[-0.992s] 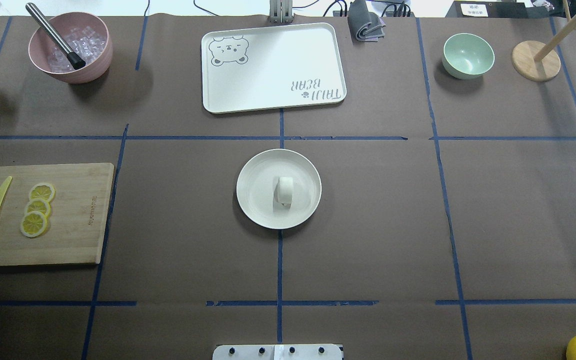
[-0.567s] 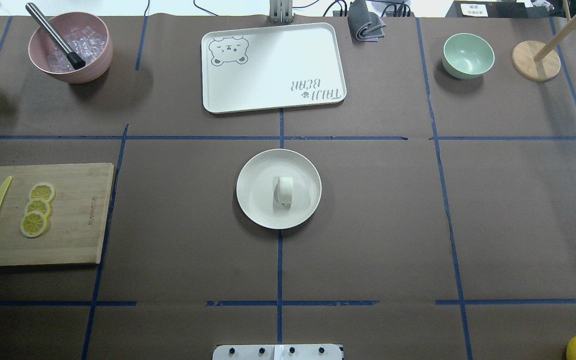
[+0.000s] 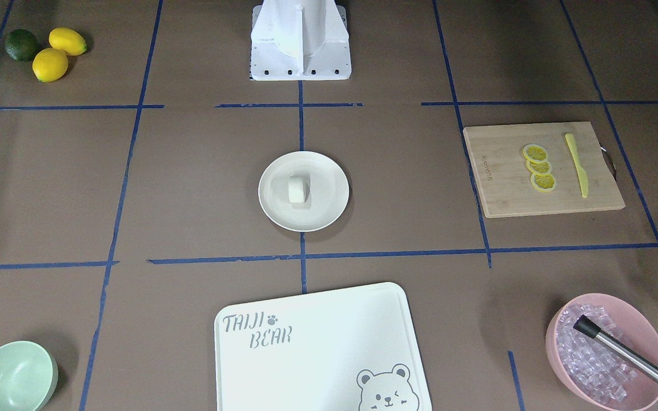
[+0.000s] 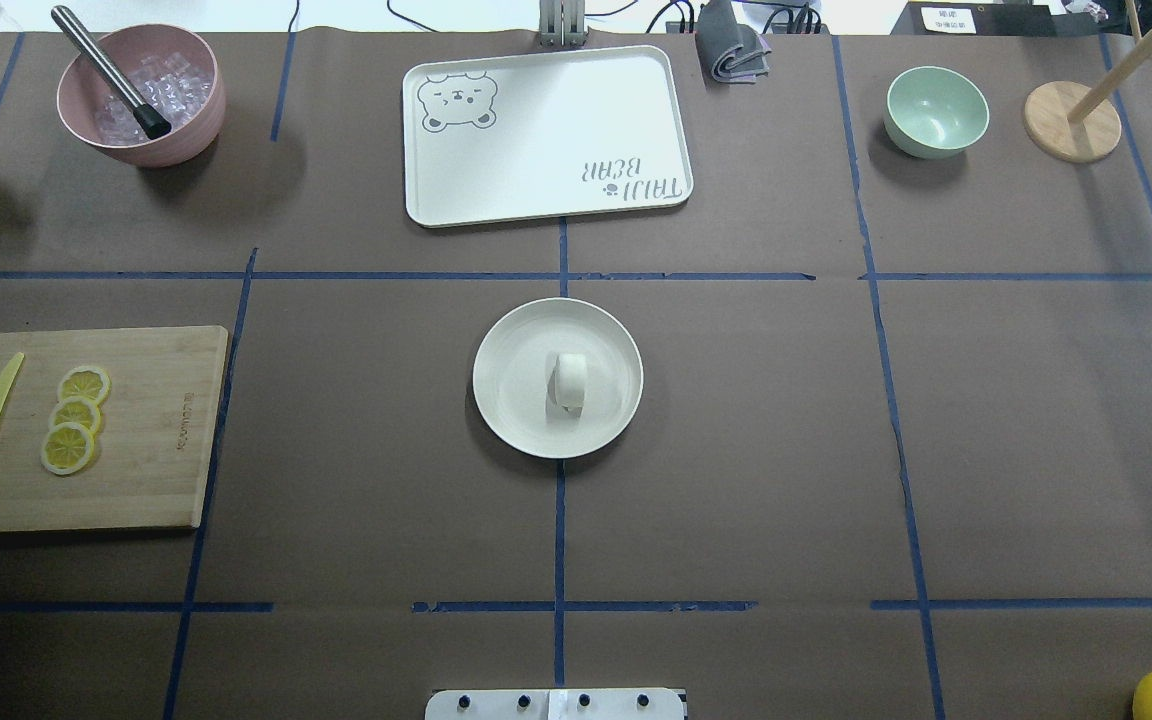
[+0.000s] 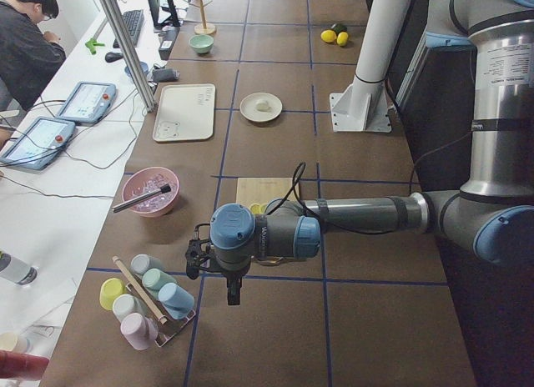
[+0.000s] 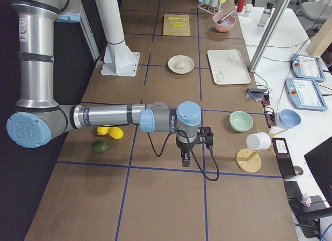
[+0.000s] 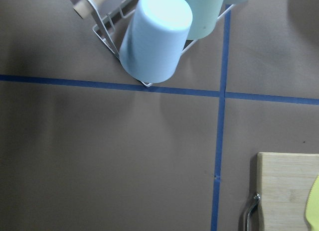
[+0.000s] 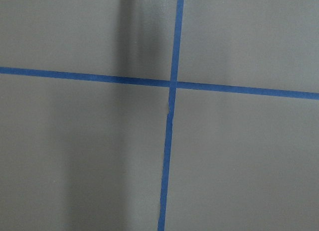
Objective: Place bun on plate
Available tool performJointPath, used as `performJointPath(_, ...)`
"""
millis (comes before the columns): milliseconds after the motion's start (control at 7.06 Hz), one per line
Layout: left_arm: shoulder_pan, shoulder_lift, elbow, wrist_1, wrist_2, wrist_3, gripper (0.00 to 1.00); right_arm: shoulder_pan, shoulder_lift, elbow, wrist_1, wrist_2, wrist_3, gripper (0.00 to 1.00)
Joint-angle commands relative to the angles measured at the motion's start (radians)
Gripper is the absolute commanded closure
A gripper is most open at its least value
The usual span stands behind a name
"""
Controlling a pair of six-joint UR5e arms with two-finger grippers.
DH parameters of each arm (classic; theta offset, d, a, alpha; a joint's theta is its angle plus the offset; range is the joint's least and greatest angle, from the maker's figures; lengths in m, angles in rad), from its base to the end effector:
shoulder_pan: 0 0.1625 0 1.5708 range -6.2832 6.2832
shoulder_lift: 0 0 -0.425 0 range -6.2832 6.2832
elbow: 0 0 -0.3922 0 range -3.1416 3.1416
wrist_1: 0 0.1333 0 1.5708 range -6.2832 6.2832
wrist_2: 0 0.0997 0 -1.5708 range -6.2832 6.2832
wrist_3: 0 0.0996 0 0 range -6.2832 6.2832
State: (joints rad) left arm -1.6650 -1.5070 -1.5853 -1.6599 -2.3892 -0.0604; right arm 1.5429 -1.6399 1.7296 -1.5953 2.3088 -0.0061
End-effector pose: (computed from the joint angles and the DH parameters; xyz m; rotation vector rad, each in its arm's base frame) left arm -0.1042 -0.4592 0.6700 0.0514 0.8181 -0.1296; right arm 0.0533 -0.4672 0.6184 0.0542 -0.7385 -0.0565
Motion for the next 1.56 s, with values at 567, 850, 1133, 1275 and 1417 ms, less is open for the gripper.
performJointPath(567, 0.010, 0.010, 0.019, -0.003, 0.010, -0.059, 0.00, -0.001, 0.003, -0.013, 0.000, 0.003, 0.005, 0.00)
performJointPath(850, 0.010, 0.013, 0.015, 0.000, 0.010, -0.059, 0.00, 0.000, 0.000, -0.015, 0.000, 0.003, 0.003, 0.00)
performJointPath(1133, 0.010, 0.021, 0.013, -0.001, 0.011, -0.059, 0.00, -0.001, 0.000, -0.013, 0.000, 0.004, 0.005, 0.00)
performJointPath(1275, 0.010, 0.021, 0.011, -0.001, 0.012, -0.059, 0.00, -0.001, 0.000, -0.013, 0.000, 0.004, 0.005, 0.00)
performJointPath(1417, 0.010, 0.021, 0.011, -0.001, 0.012, -0.059, 0.00, -0.001, 0.000, -0.013, 0.000, 0.004, 0.005, 0.00)
